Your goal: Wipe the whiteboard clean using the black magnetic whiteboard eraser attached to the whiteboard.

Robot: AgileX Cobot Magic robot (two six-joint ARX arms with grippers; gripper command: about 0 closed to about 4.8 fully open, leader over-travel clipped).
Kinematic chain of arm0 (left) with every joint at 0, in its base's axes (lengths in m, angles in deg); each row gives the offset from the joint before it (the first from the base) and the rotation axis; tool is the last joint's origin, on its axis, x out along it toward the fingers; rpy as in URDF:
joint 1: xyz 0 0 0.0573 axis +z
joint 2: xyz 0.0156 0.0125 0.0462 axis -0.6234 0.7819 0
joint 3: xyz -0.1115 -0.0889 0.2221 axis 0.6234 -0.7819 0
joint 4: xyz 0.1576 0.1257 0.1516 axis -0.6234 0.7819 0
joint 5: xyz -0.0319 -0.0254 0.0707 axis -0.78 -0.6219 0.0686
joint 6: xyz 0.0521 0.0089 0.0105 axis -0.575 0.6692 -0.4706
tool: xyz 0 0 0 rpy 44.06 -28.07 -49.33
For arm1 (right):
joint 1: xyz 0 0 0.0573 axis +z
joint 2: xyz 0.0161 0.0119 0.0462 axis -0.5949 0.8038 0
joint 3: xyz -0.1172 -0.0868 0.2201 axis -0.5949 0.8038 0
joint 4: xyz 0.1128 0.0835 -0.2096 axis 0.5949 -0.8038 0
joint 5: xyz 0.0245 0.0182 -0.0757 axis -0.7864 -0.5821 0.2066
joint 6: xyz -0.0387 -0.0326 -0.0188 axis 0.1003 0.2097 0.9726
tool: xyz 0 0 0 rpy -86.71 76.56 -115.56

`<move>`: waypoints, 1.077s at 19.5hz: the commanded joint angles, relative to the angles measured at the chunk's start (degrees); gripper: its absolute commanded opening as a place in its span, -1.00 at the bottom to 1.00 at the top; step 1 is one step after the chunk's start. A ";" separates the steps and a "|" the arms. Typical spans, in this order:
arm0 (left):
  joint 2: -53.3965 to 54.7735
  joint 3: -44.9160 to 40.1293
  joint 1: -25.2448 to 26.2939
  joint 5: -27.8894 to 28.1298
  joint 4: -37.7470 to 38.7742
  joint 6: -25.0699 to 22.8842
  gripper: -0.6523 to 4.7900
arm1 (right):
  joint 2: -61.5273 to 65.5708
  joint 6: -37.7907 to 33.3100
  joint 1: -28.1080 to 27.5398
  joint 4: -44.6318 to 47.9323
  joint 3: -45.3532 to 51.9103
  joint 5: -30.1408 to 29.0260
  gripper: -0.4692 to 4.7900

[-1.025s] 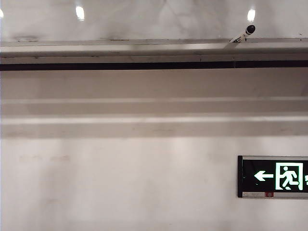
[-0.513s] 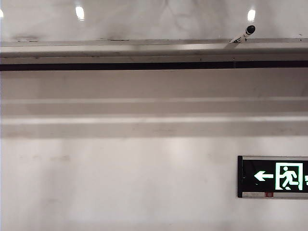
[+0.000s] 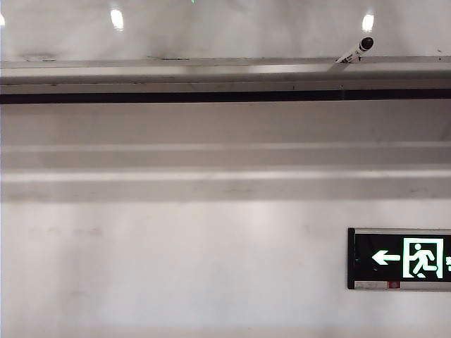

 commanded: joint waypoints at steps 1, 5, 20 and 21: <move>-2.40 0.22 3.58 1.55 4.46 3.32 -0.29 | -0.31 -0.31 0.11 0.72 -0.17 -0.13 -0.82; -5.88 0.22 8.17 1.42 9.73 3.58 -0.25 | -0.31 -1.57 0.11 1.03 -0.17 -0.39 -0.82; -6.10 0.11 12.92 -14.29 9.79 4.52 -0.24 | -0.28 -3.06 0.11 1.51 -0.17 -1.40 -0.82; -5.55 0.11 11.63 -14.12 9.09 3.13 -0.24 | -0.26 -3.06 0.11 1.46 -0.17 -1.57 -0.82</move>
